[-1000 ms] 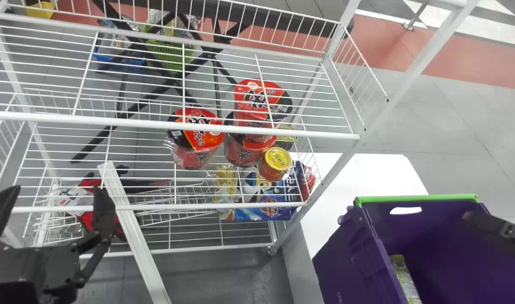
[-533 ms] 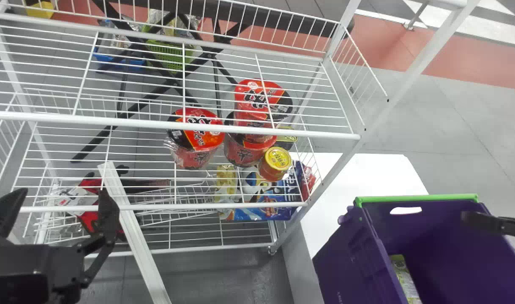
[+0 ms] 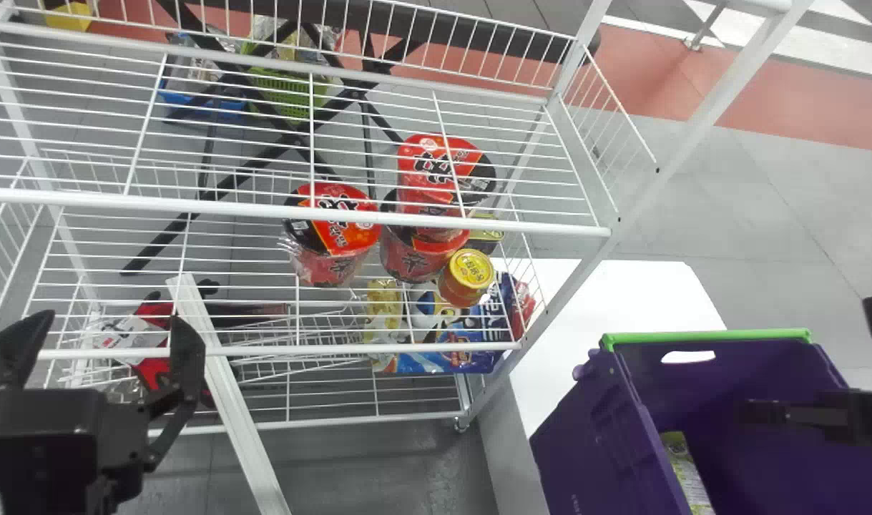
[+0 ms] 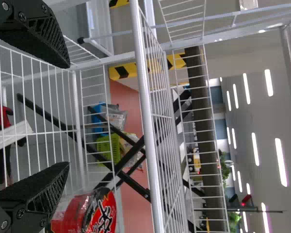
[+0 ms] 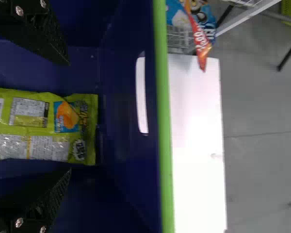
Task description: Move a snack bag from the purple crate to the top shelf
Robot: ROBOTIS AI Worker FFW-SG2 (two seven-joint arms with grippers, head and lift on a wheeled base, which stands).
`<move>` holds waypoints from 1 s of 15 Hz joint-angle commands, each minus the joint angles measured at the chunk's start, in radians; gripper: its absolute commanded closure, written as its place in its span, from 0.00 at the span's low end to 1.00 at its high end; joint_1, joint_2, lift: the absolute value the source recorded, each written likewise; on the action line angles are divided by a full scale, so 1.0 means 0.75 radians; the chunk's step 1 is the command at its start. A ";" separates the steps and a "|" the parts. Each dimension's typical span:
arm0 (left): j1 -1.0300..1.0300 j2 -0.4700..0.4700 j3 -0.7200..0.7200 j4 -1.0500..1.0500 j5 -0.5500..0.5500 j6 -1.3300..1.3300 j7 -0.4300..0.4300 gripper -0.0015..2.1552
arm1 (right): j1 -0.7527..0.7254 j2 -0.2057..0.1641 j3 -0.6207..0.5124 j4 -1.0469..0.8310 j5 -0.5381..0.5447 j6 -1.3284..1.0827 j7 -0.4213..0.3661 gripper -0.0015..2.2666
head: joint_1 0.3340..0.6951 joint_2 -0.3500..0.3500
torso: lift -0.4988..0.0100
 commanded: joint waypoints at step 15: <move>-0.045 0.021 -0.051 0.006 0.016 0.098 0.021 0.05 | 0.008 -0.026 0.172 0.449 0.176 -0.143 0.013 0.02 | 1.00 0.00 | 0.09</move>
